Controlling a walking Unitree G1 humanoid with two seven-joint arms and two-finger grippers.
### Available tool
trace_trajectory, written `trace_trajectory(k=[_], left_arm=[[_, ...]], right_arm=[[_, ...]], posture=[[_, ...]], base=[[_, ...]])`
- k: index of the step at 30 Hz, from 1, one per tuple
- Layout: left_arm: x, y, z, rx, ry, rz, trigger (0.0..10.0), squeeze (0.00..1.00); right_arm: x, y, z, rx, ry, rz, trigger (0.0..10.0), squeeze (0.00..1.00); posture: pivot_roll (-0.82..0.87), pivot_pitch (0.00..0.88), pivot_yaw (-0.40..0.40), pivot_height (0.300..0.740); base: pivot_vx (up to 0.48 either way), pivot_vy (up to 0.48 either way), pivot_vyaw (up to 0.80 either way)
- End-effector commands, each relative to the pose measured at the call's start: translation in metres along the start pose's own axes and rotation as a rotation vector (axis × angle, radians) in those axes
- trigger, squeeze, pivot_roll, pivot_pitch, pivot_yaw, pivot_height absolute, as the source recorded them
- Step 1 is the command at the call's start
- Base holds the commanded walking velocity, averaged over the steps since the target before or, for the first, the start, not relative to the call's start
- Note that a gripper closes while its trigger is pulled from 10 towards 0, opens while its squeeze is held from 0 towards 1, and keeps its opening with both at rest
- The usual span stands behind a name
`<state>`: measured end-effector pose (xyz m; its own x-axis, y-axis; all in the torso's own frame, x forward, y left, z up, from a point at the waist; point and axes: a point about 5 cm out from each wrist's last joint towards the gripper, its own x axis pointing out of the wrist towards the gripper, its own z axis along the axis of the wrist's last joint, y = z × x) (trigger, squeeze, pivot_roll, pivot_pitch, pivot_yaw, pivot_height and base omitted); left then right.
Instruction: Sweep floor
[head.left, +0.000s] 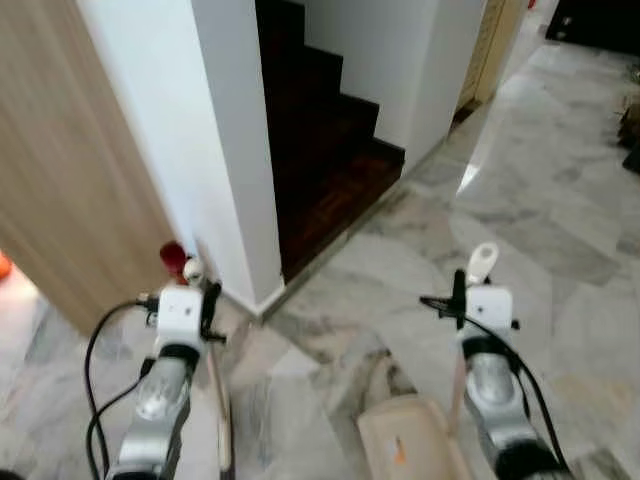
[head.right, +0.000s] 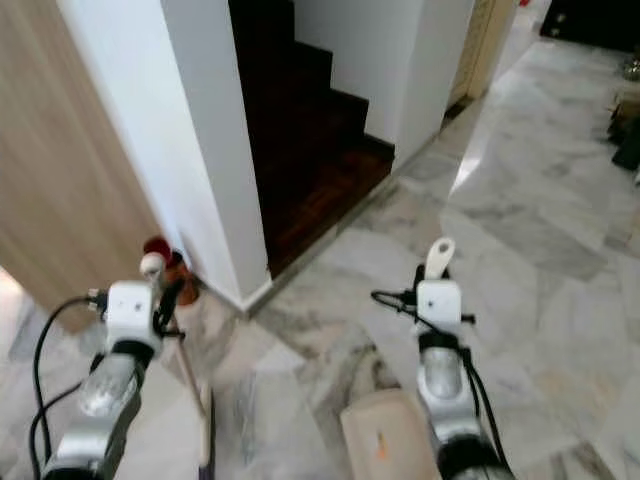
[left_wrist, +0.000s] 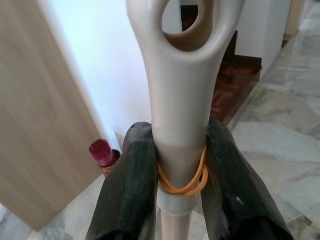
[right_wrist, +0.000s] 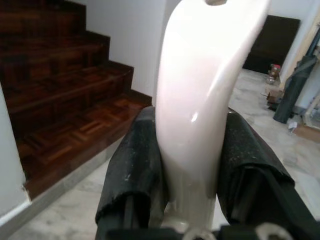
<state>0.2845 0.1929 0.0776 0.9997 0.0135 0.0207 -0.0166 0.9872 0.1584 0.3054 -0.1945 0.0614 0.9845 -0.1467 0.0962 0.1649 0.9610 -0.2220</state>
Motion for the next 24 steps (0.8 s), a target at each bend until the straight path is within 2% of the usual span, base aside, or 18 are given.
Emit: trace_trajectory(k=[1,12,20,24], left_arm=[[0.0057,-0.0011,0.0115,0.021,-0.055,-0.013,10.0,0.00],[0.0058,0.0000,0.0125,0.023,-0.059,-0.016,10.0,0.00],[0.0054,0.0005,0.0116,0.024,-0.058,-0.018,10.0,0.00],[0.0058,0.0005,0.0122,0.024,-0.060,-0.017,10.0,0.00]], right_arm=[[0.0046,-0.0064,0.0064,0.008,-0.031,-0.024,10.0,0.00],[0.0053,-0.0023,0.0084,0.006,-0.040,-0.023,10.0,0.00],[0.0032,-0.0033,0.0070,-0.019,-0.048,-0.023,10.0,0.00],[0.0043,-0.0046,0.0069,0.002,-0.040,-0.030,10.0,0.00]], posture=[[0.14,0.000,0.034,0.740],[0.15,0.000,0.040,0.740],[0.15,0.000,0.041,0.740],[0.15,0.000,0.041,0.740]], base=[[0.262,0.000,-0.80],[0.270,0.000,-0.79],[0.291,0.000,0.00],[0.290,0.000,0.00]])
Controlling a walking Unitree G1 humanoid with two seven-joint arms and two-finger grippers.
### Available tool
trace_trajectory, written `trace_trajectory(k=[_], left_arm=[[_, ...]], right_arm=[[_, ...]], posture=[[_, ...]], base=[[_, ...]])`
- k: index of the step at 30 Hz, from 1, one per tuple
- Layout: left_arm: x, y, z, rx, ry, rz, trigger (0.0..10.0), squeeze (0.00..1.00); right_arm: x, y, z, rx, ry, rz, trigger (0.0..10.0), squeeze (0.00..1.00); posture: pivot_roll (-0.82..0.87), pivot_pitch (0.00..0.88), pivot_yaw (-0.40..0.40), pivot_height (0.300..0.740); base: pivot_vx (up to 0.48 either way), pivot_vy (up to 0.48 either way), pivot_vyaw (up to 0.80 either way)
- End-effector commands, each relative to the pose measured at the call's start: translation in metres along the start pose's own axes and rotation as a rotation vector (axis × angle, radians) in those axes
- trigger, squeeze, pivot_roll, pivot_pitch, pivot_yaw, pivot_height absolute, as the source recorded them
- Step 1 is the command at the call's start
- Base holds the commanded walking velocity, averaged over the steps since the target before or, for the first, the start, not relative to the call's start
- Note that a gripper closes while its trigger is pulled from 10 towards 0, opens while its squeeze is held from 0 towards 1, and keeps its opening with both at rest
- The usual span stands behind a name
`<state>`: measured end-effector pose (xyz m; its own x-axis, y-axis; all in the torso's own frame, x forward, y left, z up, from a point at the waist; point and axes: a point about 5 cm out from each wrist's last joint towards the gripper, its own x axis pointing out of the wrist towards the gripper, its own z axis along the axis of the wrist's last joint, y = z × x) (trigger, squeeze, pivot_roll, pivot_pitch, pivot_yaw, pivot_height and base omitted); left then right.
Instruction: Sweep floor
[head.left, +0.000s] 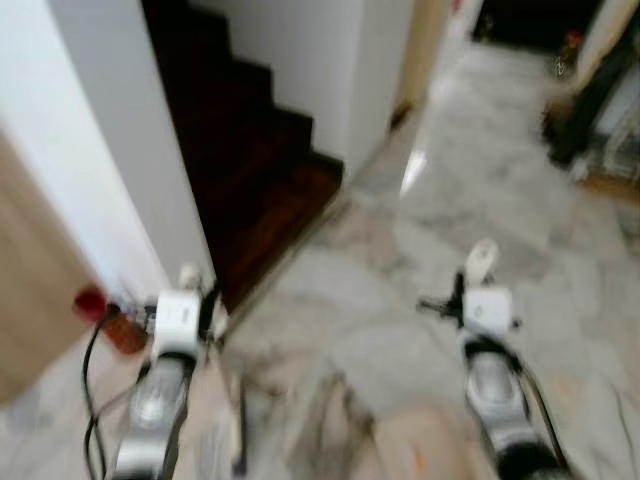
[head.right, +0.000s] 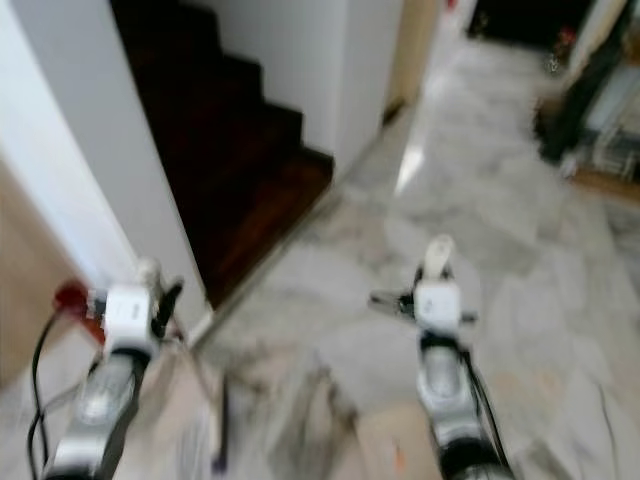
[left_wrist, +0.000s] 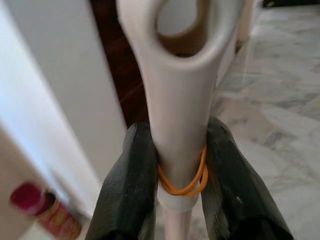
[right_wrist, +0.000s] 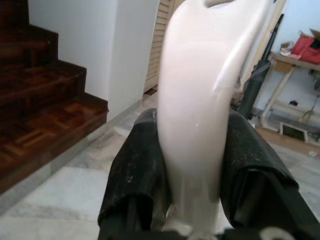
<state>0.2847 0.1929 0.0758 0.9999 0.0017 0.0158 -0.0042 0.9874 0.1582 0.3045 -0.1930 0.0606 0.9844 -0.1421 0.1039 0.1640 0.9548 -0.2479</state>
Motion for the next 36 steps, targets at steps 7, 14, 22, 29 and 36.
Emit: trace_trajectory(k=[7,14,22,29,36], left_arm=[[0.0054,0.0009,0.0142,0.023,-0.062,-0.001,10.0,0.00],[0.0053,0.0006,0.0132,0.019,-0.062,0.004,10.0,0.00],[0.0060,0.0000,0.0135,0.015,-0.064,0.007,10.0,0.00],[0.0063,0.0010,0.0132,0.017,-0.062,0.010,10.0,0.00],[0.0066,0.0032,0.0114,-0.006,-0.051,0.032,10.0,0.00]], right_arm=[[0.0060,-0.0053,0.0077,0.024,-0.032,-0.029,10.0,0.00],[0.0059,-0.0051,0.0081,0.017,-0.039,-0.020,10.0,0.00],[0.0072,-0.0059,0.0100,0.014,-0.050,-0.017,10.0,0.00],[0.0068,-0.0038,0.0101,0.024,-0.049,-0.009,10.0,0.00],[0.0068,-0.0039,0.0097,0.011,-0.048,0.001,10.0,0.00]], posture=[[0.15,0.000,0.037,0.740],[0.15,0.000,0.032,0.740],[0.14,0.000,0.027,0.740],[0.14,0.000,0.027,0.740],[0.14,0.000,0.026,0.740]], base=[[0.291,0.000,-0.66],[0.292,0.000,0.00],[0.290,0.000,0.00],[0.303,0.000,0.00],[0.321,0.000,0.00]])
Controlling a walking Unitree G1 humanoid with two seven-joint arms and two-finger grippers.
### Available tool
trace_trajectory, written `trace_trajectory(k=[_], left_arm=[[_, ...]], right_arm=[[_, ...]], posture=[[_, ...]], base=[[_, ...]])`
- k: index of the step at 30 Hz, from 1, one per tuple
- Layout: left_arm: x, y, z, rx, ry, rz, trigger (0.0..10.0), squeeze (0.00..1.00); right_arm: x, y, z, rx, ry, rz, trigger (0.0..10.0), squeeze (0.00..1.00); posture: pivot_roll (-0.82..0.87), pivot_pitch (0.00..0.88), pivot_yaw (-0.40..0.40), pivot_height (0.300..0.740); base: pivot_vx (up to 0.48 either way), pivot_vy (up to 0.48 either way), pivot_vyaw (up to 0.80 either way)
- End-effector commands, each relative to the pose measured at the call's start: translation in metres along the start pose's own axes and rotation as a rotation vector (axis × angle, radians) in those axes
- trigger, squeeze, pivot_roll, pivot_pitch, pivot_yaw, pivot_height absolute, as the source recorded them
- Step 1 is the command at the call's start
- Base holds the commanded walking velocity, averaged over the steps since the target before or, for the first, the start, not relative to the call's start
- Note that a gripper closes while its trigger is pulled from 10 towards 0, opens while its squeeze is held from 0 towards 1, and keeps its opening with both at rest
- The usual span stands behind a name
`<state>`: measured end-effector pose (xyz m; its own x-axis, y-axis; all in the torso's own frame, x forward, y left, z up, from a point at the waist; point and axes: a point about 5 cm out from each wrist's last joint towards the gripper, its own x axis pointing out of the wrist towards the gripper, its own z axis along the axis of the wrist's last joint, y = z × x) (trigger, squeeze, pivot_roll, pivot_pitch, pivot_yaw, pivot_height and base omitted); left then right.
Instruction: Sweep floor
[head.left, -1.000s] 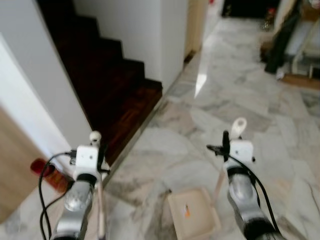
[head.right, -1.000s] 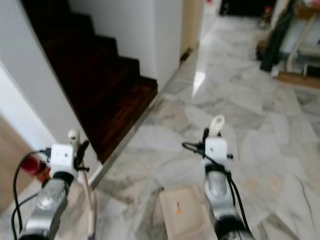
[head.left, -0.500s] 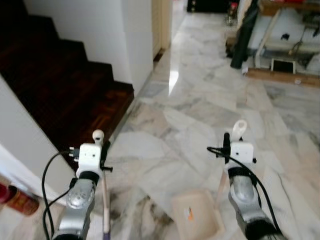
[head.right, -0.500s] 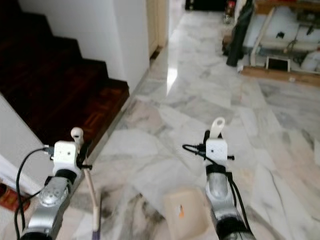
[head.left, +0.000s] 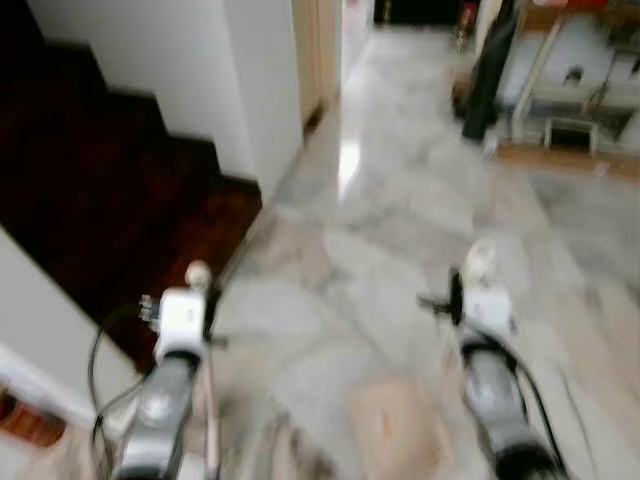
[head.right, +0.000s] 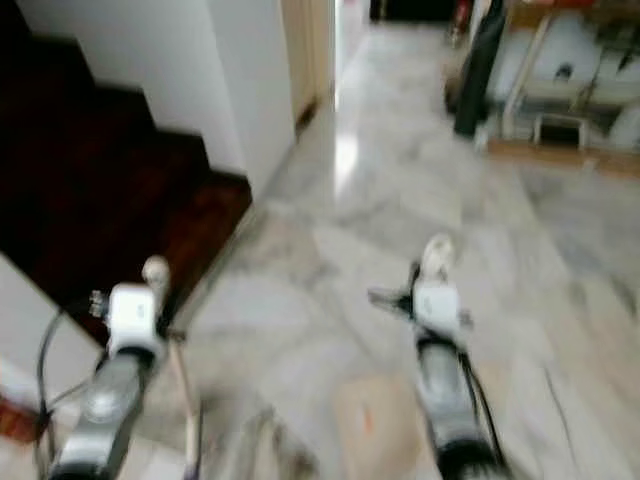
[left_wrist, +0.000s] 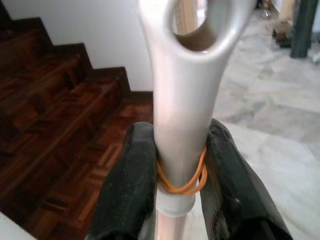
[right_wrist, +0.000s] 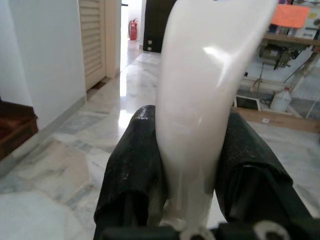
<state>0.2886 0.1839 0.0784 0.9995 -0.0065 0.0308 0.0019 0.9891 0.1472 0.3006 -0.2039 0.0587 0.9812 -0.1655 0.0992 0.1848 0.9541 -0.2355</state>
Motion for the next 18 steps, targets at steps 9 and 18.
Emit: trace_trajectory(k=[9,18], left_arm=[[0.0024,0.0128,0.0068,0.007,-0.028,0.037,10.0,0.00],[0.0019,0.0124,0.0062,0.001,-0.028,0.043,10.0,0.00]], right_arm=[[0.0089,0.0070,0.0140,0.008,-0.058,0.026,10.0,0.00],[0.0086,0.0069,0.0139,0.013,-0.057,0.036,10.0,0.00]], posture=[[0.14,0.000,0.026,0.740],[0.14,0.000,0.021,0.740]], base=[[0.350,0.000,0.00],[0.389,0.000,0.00]])
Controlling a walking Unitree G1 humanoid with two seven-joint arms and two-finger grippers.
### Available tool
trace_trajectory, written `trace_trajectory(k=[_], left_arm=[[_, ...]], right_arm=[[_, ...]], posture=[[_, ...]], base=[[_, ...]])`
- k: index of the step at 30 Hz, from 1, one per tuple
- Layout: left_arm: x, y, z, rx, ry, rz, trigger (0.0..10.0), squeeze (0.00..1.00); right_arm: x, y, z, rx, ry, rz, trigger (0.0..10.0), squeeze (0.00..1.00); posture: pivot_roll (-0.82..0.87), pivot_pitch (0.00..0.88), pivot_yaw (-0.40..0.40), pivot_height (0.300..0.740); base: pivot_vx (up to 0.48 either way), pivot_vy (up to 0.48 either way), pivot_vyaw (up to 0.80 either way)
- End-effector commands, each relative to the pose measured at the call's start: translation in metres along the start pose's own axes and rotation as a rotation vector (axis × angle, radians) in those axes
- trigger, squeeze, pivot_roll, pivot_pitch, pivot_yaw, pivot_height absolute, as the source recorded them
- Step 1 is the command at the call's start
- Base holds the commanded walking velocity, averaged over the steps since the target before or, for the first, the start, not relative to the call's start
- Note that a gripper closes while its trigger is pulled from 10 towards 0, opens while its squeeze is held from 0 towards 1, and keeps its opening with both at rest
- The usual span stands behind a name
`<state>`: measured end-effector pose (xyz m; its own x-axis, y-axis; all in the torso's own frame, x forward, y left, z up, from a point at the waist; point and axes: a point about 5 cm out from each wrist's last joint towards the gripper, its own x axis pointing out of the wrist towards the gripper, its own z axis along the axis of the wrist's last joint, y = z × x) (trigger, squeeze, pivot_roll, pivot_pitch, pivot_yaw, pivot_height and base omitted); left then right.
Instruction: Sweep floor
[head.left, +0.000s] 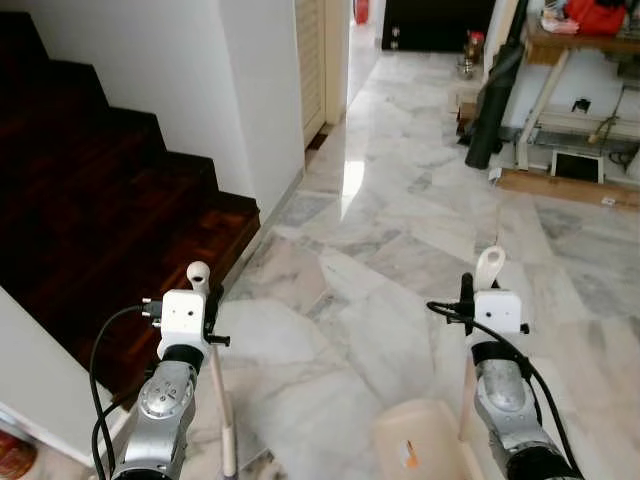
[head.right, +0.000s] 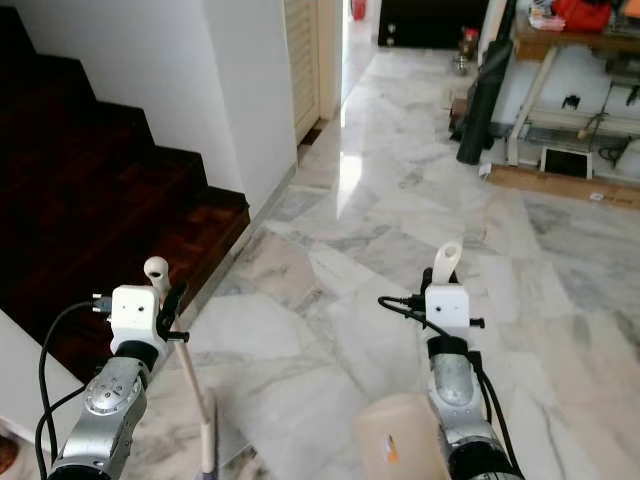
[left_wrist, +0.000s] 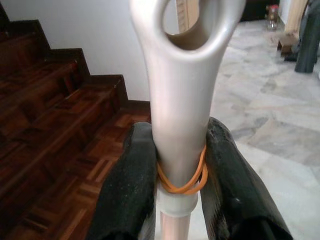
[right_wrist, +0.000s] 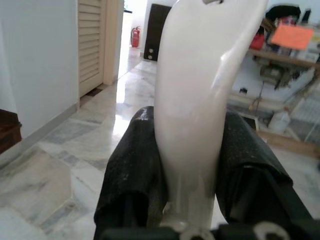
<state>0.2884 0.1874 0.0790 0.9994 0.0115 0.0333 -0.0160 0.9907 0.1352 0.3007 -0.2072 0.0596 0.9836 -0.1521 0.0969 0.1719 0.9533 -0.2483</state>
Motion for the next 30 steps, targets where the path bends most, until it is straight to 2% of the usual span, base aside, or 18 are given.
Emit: trace_trajectory(k=[1,30], left_arm=[[0.0023,0.0087,0.0063,0.012,-0.029,0.025,10.0,0.00],[0.0030,0.0091,0.0067,0.010,-0.032,0.023,10.0,0.00]], right_arm=[[0.0081,0.0100,0.0140,0.024,-0.057,0.022,10.0,0.00],[0.0100,0.0101,0.0156,0.030,-0.059,0.032,10.0,0.00]], posture=[[0.14,0.000,0.021,0.740],[0.14,0.000,0.017,0.740]], base=[[0.401,0.000,0.00],[0.406,0.000,0.00]])
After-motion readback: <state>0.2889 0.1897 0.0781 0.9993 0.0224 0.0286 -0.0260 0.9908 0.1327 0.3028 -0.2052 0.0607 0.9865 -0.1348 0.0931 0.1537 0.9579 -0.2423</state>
